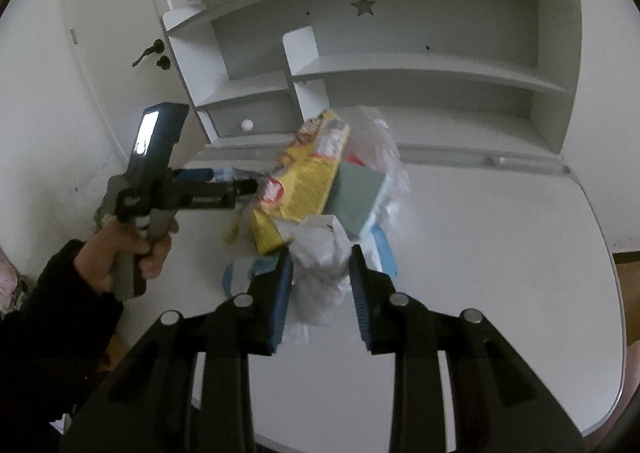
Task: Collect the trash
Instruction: 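Grasp the white tissue with the right tool while the left tool grasps the crumpled blue wrapper, then carry both items over the bin and open both tools to drop them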
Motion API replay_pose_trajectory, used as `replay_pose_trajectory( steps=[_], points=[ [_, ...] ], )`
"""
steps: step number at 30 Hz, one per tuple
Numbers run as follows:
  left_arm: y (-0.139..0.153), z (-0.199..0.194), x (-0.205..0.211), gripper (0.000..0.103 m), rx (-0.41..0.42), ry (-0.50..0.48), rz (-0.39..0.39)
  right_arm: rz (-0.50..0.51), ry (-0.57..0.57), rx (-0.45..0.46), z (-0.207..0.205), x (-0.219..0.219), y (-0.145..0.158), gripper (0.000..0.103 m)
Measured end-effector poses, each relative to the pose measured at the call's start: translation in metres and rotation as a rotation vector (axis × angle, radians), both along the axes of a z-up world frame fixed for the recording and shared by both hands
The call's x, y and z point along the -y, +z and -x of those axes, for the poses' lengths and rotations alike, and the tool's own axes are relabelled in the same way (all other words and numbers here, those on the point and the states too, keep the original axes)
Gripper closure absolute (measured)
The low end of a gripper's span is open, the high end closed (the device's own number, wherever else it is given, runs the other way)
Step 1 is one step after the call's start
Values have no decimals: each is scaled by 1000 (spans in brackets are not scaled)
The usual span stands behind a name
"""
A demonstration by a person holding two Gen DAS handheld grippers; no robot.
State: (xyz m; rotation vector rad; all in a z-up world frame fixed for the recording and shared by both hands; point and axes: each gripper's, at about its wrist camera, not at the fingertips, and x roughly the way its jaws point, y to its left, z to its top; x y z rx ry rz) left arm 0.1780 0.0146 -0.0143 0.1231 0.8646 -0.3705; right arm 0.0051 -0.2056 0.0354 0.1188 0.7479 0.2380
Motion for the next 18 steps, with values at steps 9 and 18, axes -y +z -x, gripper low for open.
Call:
replay_pose_trajectory(
  steps=[9,18],
  points=[
    [42,36,-28,86,113,121,16,-34,-80,7,21,40,-5,74],
    [103,101,-16,87,191,109,76,-84,-317,32,77,132,-14,74]
  ],
)
